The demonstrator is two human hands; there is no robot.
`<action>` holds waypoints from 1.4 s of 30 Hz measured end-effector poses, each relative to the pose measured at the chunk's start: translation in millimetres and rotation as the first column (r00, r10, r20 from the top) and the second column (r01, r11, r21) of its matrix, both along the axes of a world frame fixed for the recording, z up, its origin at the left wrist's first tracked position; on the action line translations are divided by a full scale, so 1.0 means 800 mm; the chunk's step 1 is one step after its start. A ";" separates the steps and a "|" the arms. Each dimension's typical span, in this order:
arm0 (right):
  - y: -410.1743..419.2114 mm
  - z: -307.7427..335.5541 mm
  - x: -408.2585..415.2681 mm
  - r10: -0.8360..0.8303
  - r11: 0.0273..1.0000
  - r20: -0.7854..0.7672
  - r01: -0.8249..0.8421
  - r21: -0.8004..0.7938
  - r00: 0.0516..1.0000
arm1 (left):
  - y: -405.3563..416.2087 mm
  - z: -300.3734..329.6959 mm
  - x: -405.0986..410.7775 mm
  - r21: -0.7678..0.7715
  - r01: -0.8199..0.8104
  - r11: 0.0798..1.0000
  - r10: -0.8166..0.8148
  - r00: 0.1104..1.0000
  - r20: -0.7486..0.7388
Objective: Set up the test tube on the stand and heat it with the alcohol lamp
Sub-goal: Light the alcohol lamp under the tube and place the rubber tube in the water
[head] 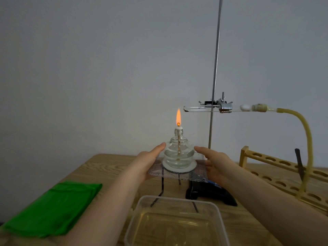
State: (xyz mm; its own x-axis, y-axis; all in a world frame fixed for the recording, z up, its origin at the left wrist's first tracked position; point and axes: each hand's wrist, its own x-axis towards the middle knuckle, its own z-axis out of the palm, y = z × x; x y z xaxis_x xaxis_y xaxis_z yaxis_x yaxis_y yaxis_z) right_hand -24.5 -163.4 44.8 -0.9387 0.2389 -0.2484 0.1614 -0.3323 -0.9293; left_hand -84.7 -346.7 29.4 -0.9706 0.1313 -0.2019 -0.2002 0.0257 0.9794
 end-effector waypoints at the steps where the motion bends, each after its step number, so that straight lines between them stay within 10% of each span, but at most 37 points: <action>1: -0.001 0.001 0.001 -0.003 1.000 0.000 0.003 0.003 1.000 | -0.001 0.000 0.001 -0.019 -0.001 1.000 0.001 1.000 -0.016; 42: 0.009 -0.019 0.074 0.013 0.978 0.006 -0.014 0.207 1.000 | -0.024 -0.020 0.111 -0.474 -0.262 0.840 -0.020 0.859 -0.511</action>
